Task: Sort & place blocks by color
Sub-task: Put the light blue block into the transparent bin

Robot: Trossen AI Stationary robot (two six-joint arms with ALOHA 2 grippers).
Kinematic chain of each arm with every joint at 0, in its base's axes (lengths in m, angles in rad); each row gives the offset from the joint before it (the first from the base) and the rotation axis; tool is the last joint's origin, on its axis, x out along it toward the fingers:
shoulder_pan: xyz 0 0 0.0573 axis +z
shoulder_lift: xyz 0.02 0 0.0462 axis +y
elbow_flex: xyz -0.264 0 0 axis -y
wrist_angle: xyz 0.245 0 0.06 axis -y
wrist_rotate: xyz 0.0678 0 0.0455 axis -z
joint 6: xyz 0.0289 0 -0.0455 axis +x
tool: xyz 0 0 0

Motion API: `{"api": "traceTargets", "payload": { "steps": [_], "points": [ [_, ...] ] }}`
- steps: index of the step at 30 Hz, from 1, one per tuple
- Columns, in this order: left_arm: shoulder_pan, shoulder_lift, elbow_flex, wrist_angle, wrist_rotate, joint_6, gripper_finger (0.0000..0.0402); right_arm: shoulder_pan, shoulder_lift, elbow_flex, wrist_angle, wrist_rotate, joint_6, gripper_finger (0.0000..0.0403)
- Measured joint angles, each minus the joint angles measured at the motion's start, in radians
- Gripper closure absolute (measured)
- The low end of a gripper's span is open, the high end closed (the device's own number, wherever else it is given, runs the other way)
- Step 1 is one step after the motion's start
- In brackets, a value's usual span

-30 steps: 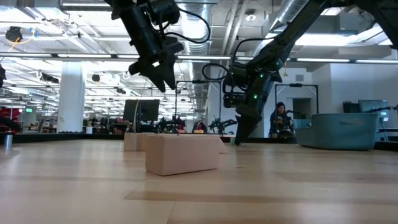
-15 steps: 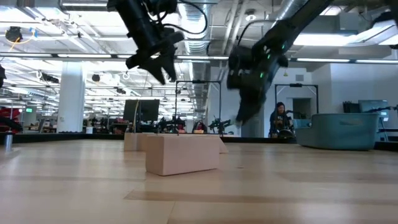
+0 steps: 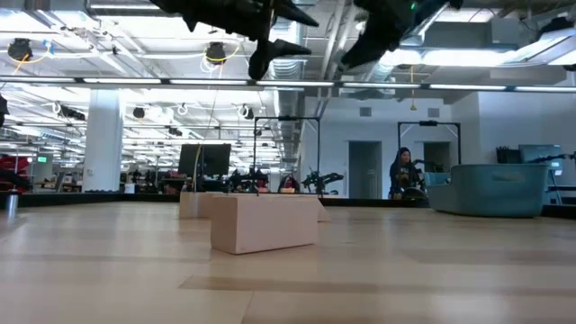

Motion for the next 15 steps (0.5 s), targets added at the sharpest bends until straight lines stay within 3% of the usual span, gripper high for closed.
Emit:
{"api": "traceTargets", "payload": {
  "steps": [3, 8, 15],
  "points": [
    [0.02, 0.0, 0.0, 0.025, -0.023, -0.095, 0.0192, 0.065, -0.035, 0.0, 0.017, 0.147, -0.058, 0.0231],
    [0.019, 0.0, 0.0, 0.068, -0.039, -0.11, 0.0159, 0.147, -0.039, 0.0, 0.054, 0.344, -0.093, 0.0224],
    [-0.02, 0.0, 0.0, 0.103, -0.06, -0.113, 0.0115, 0.197, -0.036, 0.0, 0.151, 0.43, -0.131, 0.0227]
  ]
}}
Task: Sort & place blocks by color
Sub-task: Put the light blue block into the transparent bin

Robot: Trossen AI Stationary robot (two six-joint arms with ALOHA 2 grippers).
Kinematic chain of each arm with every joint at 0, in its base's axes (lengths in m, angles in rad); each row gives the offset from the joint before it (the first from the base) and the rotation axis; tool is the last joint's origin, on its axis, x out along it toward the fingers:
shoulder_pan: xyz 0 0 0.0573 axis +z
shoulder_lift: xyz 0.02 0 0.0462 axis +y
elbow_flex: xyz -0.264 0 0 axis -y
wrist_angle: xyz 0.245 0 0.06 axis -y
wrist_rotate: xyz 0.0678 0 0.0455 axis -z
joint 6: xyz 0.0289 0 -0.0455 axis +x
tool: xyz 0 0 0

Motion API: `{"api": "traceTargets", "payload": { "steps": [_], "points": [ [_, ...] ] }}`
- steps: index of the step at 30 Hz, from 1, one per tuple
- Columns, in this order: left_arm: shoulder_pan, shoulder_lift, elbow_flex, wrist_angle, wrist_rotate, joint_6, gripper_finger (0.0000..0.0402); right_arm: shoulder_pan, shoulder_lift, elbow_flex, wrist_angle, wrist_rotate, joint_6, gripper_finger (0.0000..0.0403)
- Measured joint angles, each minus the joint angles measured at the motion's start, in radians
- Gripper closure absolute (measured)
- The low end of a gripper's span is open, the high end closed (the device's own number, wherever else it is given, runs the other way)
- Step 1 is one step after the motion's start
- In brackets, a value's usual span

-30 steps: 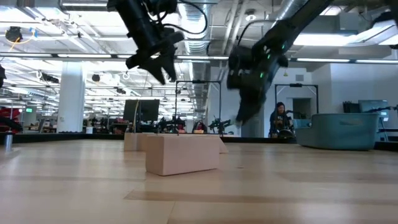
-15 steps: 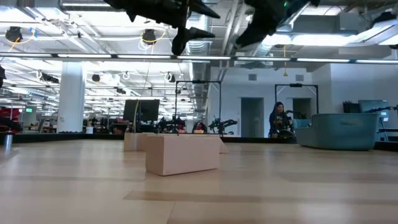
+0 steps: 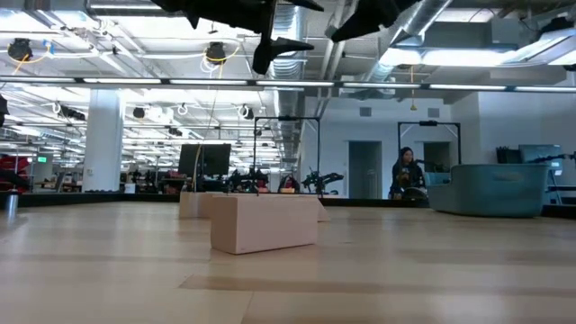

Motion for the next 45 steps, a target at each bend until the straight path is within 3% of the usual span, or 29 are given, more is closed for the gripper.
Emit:
{"api": "traceTargets", "payload": {
  "steps": [12, 27, 33, 42, 45],
  "points": [
    [-0.058, 0.0, 0.0, 0.038, -0.149, -0.048, 0.0113, 0.04, 0.0, 0.0, 0.049, 0.011, -0.08, 0.0226],
    [-0.141, 0.0, 0.0, 0.061, -0.176, -0.089, 0.0118, 0.099, 0.0, 0.0, 0.154, 0.015, -0.11, 0.0223],
    [-0.188, 0.0, 0.0, 0.071, -0.252, -0.098, 0.0184, 0.153, 0.0, 0.0, 0.147, 0.037, -0.108, 0.022],
    [-0.226, -0.001, 0.0, 0.056, -0.269, -0.113, 0.0358, 0.177, 0.0, 0.0, 0.144, 0.064, -0.035, 0.0212],
    [-0.228, -0.009, 0.0, 0.031, -0.266, -0.094, 0.0362, 0.182, 0.0, 0.0, 0.145, 0.056, 0.042, 0.0197]
  ]
}}
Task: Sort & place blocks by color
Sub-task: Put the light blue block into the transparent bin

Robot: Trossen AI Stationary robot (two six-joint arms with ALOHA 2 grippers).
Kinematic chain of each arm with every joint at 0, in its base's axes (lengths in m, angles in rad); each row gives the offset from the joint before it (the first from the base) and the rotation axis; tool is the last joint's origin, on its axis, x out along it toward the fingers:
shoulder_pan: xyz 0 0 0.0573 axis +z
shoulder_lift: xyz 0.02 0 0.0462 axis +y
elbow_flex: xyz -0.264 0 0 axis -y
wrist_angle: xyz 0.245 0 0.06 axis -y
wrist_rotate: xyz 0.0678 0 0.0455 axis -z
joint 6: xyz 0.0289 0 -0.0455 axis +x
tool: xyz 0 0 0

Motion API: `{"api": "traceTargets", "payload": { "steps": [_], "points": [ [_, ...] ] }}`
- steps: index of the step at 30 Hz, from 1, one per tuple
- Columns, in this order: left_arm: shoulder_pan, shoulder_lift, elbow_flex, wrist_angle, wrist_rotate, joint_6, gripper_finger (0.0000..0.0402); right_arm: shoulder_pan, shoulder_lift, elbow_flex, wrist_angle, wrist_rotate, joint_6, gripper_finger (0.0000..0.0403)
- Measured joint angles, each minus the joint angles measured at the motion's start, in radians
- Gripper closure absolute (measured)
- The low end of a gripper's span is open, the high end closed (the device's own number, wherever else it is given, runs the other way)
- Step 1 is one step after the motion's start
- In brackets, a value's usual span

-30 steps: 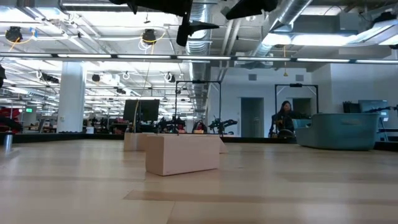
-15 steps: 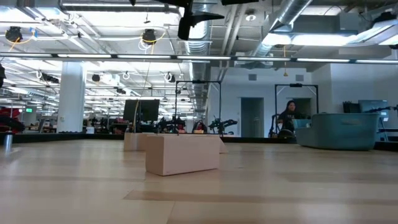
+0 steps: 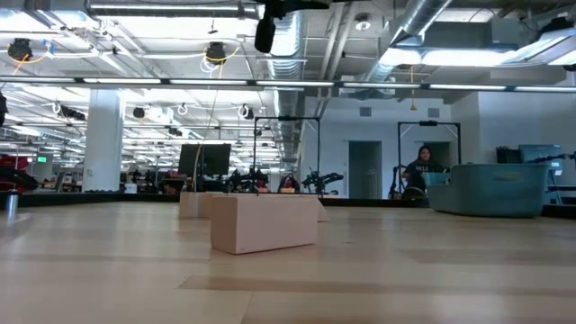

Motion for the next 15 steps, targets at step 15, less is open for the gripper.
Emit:
{"api": "traceTargets", "payload": {
  "steps": [15],
  "points": [
    [-0.047, -0.268, 0.0, -1.003, -0.237, 0.141, 0.0354, -0.035, 0.204, -0.01, 0.105, -0.09, 0.611, 0.0175]
  ]
}}
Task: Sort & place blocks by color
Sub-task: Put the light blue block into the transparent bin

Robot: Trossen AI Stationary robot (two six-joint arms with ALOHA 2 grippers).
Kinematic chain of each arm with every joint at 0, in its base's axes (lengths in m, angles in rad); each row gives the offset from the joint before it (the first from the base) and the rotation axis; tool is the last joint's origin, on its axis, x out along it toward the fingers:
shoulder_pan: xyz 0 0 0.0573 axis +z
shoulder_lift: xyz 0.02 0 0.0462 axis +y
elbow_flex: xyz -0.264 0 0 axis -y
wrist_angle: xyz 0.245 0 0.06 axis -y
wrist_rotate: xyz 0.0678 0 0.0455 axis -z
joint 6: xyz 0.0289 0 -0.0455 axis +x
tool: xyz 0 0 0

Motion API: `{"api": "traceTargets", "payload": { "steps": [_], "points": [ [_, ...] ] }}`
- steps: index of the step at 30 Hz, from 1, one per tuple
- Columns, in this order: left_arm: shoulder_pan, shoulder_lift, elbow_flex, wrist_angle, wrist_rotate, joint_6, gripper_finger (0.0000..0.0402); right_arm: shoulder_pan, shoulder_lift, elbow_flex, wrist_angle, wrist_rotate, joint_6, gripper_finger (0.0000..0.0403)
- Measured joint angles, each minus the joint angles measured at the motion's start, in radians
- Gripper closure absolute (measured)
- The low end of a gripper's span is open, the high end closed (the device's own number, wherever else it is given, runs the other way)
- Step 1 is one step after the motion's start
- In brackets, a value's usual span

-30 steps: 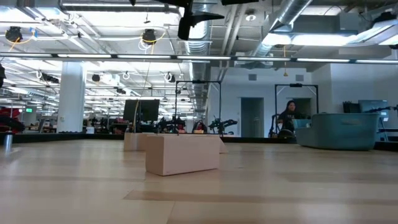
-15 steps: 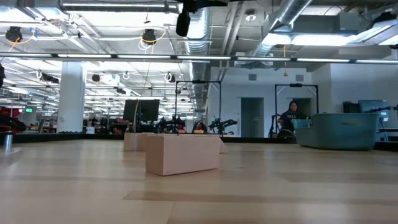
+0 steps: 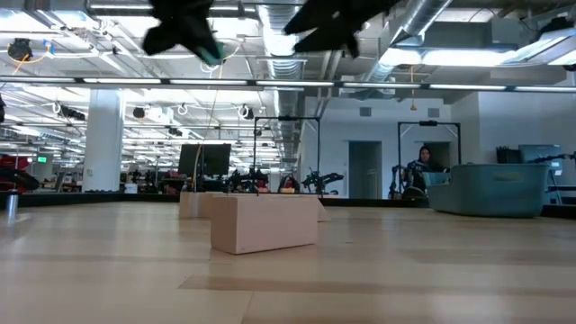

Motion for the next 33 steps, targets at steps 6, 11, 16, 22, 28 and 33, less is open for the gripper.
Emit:
{"api": "traceTargets", "payload": {
  "steps": [6, 11, 16, 22, 28, 33],
  "points": [
    [-0.146, -0.14, -0.003, -0.276, -0.003, -0.084, 0.0344, -0.027, 0.283, 0.155, 0.065, -0.092, 0.037, 0.0179],
    [-0.37, -0.256, -0.105, -0.29, 0.046, -0.191, 0.0342, -0.066, 0.487, 0.404, -0.025, -0.093, 0.049, 0.0175],
    [-0.581, -0.305, -0.25, -0.205, 0.087, -0.359, 0.0343, -0.13, 0.666, 0.684, -0.283, -0.093, 0.077, 0.0173],
    [-0.753, -0.297, -0.432, -0.079, 0.224, -0.51, 0.0337, -0.196, 0.863, 0.985, -0.534, -0.092, 0.121, 0.0173],
    [-0.844, -0.297, -0.53, -0.009, 0.301, -0.699, 0.0336, -0.222, 1.017, 1.212, -0.64, -0.092, 0.262, 0.0178],
    [-0.885, -0.297, -0.555, 0.075, 0.334, -0.751, 0.0335, -0.231, 1.028, 1.187, -0.668, -0.092, 0.406, 0.0189]
  ]
}}
